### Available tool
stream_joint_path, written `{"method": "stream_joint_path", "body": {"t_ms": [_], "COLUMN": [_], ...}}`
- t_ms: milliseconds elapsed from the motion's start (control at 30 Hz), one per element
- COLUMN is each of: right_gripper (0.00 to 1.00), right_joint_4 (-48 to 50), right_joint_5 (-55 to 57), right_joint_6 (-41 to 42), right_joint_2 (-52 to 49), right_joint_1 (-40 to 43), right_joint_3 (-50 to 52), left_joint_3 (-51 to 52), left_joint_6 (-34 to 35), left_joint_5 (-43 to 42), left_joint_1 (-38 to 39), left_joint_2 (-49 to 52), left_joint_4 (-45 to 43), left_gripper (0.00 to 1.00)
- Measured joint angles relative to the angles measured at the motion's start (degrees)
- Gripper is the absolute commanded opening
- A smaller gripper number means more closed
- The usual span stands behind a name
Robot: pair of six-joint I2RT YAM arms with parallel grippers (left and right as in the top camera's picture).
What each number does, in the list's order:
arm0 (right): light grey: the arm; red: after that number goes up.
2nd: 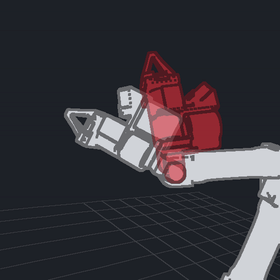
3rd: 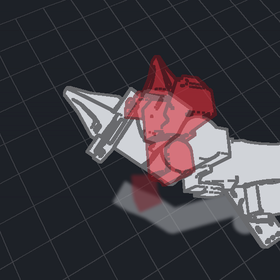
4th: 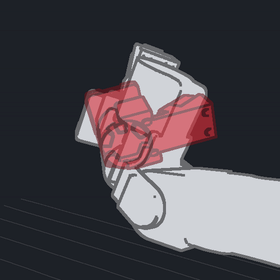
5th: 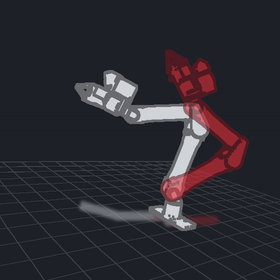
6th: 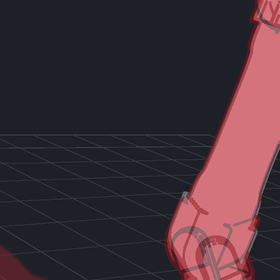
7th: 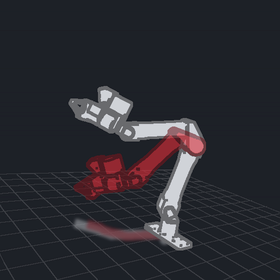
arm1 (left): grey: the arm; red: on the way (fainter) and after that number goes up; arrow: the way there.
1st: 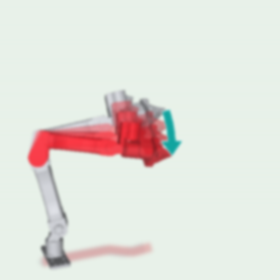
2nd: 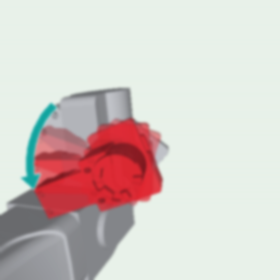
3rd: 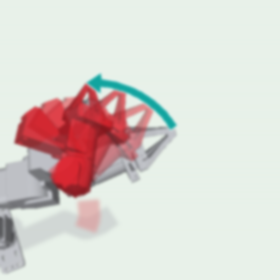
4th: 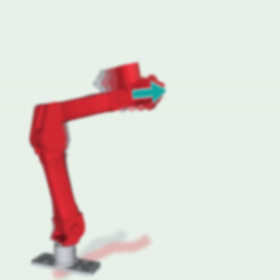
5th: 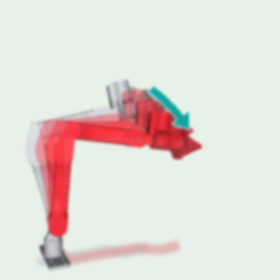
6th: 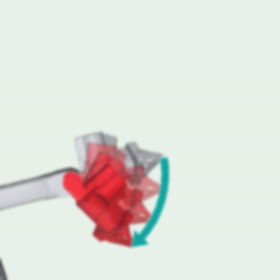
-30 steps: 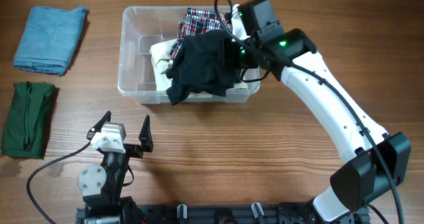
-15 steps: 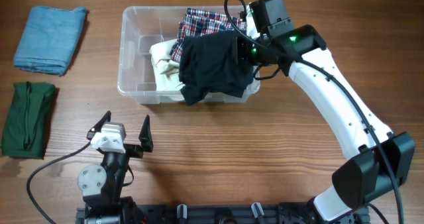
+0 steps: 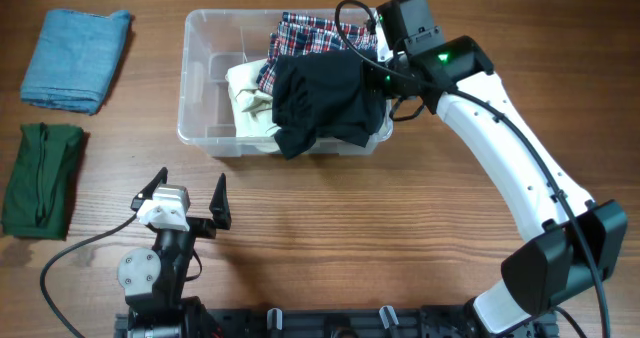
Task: Pack container
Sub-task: 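Push the black cloth down inside the bin with the right gripper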
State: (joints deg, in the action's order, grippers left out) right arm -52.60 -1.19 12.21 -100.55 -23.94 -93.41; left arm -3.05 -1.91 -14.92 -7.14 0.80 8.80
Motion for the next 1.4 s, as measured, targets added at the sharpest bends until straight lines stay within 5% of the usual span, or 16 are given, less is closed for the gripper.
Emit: {"method": "stream_joint_path", "body": {"t_ms": [633, 1000, 1400], "right_gripper": [0.04, 0.04, 0.04], "right_joint_4": [-0.2, -0.6, -0.6], "right_joint_5": [0.2, -0.2, -0.2], "right_joint_6": [-6.4, -6.5, -7.6], "right_joint_2": [-0.5, -13.5, -16.0], "right_joint_1": [-4.3, -6.7, -6.9], "right_joint_3": [-0.5, -0.9, -1.0], "left_joint_3": [0.0, 0.0, 0.0], "left_joint_6": [0.0, 0.0, 0.0], "left_joint_5": [0.0, 0.0, 0.0], "left_joint_1": [0.0, 0.0, 0.0], "left_joint_2": [0.0, 0.0, 0.0], "left_joint_4": [0.0, 0.0, 0.0], "left_gripper": [1.00, 1.00, 1.00]}}
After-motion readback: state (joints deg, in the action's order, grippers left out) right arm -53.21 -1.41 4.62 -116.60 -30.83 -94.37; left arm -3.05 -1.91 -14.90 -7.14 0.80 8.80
